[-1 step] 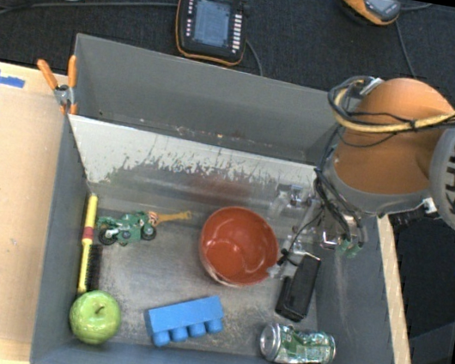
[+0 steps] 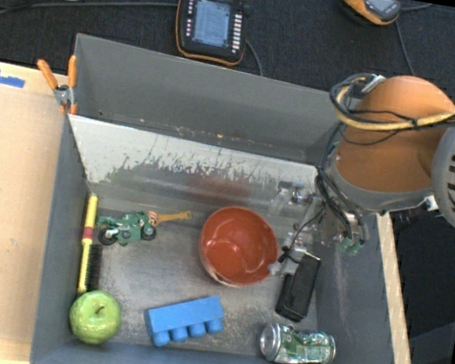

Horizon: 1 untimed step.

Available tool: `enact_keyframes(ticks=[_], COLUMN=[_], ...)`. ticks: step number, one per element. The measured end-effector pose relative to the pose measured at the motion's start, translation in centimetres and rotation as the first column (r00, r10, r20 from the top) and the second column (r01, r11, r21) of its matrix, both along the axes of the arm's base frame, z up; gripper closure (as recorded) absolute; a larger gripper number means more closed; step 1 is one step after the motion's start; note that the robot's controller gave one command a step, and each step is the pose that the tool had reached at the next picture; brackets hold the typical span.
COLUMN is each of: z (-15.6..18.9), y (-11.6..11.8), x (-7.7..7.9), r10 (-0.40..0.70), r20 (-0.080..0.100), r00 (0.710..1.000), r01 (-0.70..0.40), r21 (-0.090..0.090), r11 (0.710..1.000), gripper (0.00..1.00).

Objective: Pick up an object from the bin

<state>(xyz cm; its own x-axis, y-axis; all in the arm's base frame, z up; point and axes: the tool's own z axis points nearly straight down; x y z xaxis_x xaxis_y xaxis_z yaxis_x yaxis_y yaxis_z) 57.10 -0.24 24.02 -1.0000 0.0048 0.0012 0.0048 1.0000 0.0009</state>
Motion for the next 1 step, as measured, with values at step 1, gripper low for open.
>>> enact_keyframes(ticks=[1], z=[-9.46], y=[0.85], x=[-1.32], r10=[0.118], r20=[0.001], r00=[0.993], r01=[-0.118], r21=[0.0], r11=[0.993], gripper=[0.0])
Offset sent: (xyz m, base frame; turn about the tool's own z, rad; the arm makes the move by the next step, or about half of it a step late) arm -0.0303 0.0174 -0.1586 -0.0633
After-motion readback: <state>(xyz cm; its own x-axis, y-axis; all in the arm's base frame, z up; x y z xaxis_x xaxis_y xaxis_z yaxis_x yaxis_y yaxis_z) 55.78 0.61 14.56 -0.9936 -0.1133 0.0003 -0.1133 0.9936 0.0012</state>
